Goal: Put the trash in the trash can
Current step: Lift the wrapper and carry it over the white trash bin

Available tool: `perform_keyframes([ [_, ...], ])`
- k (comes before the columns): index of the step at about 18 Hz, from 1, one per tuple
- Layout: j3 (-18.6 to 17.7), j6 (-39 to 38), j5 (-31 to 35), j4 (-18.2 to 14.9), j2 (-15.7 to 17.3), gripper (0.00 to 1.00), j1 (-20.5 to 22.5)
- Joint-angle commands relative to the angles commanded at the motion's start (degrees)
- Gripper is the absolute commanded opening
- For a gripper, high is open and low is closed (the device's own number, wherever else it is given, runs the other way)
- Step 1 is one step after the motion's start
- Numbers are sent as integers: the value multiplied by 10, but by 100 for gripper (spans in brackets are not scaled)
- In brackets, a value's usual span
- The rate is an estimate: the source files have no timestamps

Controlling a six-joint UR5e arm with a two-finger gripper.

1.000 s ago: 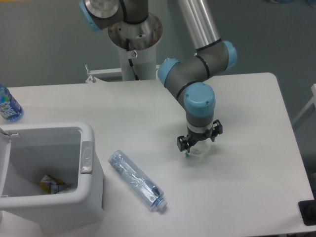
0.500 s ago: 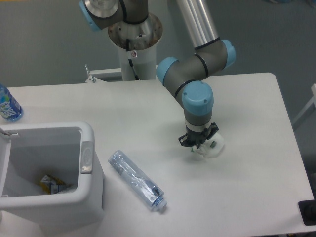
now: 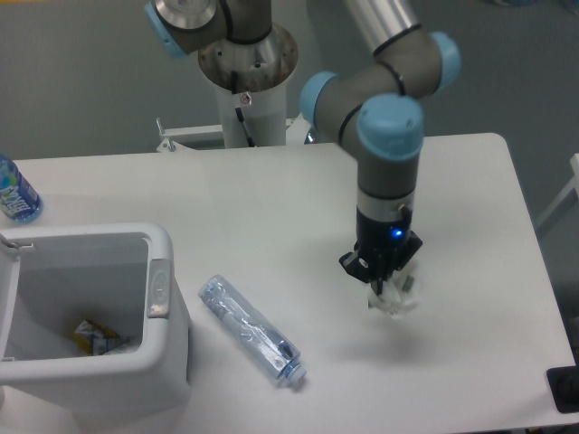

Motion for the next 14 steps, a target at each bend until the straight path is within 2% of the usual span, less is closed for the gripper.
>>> perform_keyframes([
  [4,18,-22,-70,1,37,6,-27],
  [7,19,-24,-77,2,54,7,-87],
  [9,19,-26,-78,2,69,7,-109],
  [14,29,-60,-78,2,77,7,-163],
])
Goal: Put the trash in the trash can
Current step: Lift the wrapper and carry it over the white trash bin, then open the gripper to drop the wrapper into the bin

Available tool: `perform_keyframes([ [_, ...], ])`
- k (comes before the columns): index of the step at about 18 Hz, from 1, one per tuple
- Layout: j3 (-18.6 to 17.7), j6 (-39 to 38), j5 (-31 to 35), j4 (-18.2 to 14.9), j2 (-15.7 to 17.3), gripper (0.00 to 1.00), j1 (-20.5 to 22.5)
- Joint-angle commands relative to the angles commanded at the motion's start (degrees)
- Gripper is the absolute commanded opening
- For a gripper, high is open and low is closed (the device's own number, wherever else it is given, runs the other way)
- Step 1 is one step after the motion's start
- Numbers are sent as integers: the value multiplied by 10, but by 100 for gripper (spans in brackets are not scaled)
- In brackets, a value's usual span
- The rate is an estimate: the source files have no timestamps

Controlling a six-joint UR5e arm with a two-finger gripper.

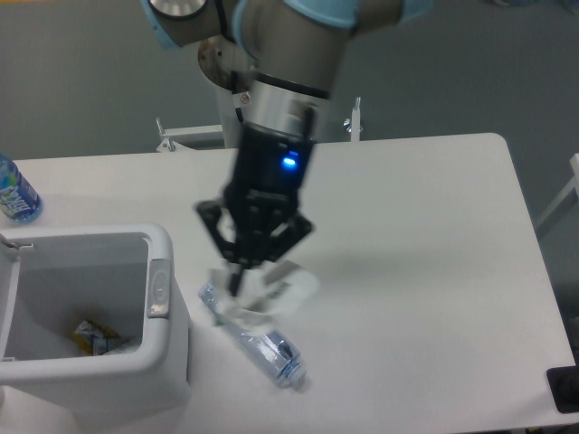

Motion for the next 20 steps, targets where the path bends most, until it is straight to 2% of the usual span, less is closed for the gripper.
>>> perform_keyframes([
  [3,-5,-14,1,-2,-5,15,-32],
  [5,-7,-13,1,-2,-17,16,-62],
  [6,-8,-10,1,-2,-22,27,-73],
  [7,-9,-4,1,1,-28,66,-79],
  [8,-4,3,3,2,-32,100,-79],
  [12,-3,7,6,1,-29,100,-79],
  [15,-20,7,7,-3,-20,100,-77],
  [20,-2,0,43,-4,-25,100,-19],
])
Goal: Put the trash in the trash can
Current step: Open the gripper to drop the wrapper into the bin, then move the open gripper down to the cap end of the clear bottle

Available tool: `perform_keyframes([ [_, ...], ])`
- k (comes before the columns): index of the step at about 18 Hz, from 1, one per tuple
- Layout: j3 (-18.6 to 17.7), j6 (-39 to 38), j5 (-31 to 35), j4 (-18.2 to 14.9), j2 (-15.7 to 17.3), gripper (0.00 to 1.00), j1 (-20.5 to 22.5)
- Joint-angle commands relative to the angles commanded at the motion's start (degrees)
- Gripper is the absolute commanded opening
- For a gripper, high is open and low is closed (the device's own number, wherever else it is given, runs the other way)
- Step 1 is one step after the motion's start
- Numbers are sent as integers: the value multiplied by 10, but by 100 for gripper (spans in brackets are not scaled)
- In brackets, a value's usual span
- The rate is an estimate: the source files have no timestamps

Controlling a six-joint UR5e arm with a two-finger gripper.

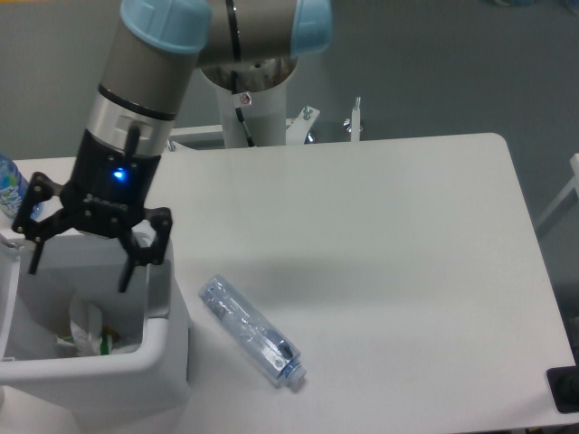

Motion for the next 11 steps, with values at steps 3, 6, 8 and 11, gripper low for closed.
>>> perform_keyframes([
  [3,4,-1,16,-1,-26,100,32],
  [6,-1,1,41,-2,-38,100,66],
  [8,-8,8,50,-3,-43,100,84],
  [11,-13,24,53,-2,-67,100,106],
])
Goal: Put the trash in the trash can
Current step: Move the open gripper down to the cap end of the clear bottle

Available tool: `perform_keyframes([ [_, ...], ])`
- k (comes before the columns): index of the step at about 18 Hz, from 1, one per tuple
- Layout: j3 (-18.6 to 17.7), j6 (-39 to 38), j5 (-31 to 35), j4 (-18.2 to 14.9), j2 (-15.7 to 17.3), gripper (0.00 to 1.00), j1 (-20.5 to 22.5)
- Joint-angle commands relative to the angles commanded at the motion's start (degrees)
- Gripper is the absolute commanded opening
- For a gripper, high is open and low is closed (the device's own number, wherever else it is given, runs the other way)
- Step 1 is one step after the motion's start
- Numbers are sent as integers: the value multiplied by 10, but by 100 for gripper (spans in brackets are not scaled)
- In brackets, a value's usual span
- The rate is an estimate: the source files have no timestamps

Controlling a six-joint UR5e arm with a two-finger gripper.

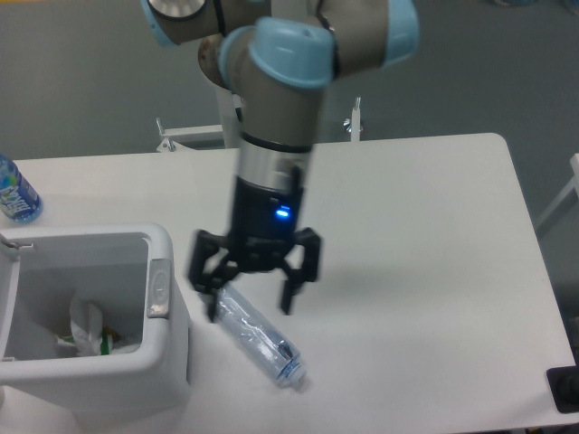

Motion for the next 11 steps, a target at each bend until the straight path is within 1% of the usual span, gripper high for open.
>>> perform_keyframes([
  [4,-2,35,70,0,-26,100,4],
  [9,6,41,95,5,-77,100,4],
  [11,7,40,96,6,-86,100,4],
])
